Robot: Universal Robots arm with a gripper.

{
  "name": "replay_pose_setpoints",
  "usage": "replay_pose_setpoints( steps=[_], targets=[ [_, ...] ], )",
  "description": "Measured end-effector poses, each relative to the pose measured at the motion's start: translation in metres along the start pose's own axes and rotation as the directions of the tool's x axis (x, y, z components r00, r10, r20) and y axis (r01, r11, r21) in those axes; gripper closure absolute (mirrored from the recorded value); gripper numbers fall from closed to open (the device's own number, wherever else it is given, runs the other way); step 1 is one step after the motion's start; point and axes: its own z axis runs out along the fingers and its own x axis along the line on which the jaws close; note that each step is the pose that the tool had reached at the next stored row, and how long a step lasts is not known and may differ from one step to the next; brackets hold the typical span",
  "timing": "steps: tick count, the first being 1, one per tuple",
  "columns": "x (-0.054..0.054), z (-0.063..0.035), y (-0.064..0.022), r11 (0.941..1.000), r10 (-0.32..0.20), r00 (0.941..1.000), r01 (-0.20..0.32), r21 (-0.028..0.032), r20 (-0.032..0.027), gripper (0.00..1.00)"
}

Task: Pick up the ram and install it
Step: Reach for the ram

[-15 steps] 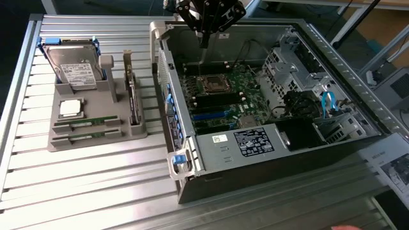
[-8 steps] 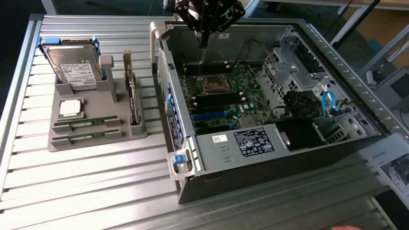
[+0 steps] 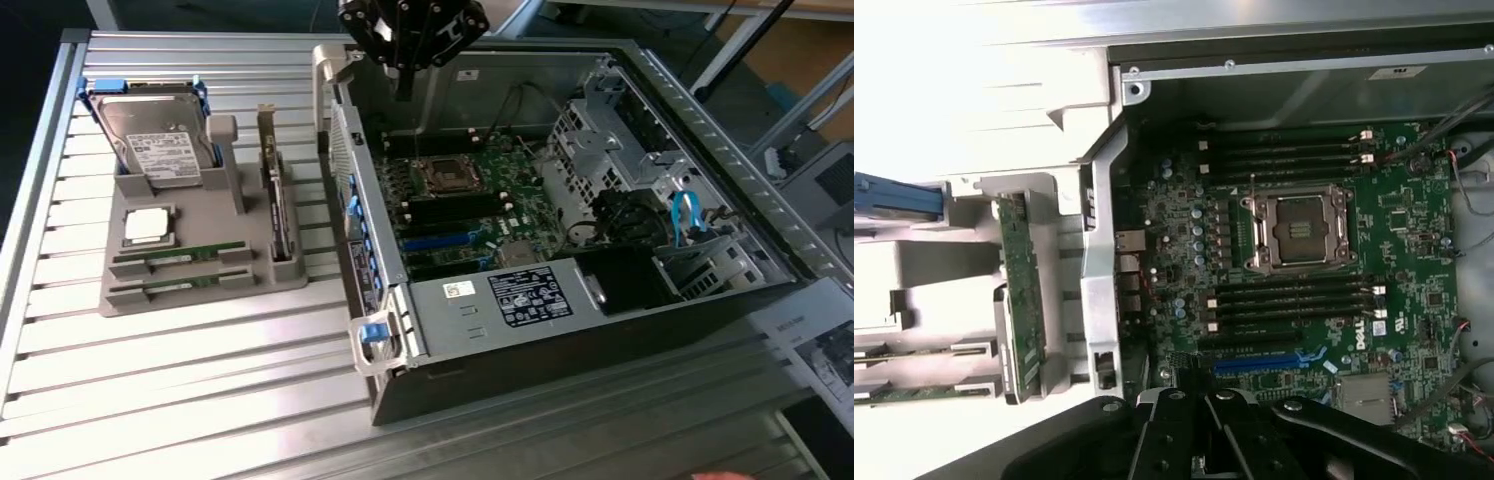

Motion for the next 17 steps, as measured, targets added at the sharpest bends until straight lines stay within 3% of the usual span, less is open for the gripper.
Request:
replay_pose_setpoints(
  steps=[17],
  targets=[
    [0.039,-0.0011,-0.0029,1.0,0.0,1.0,0.0,-0.0001,0.0009,0.9]
  ],
)
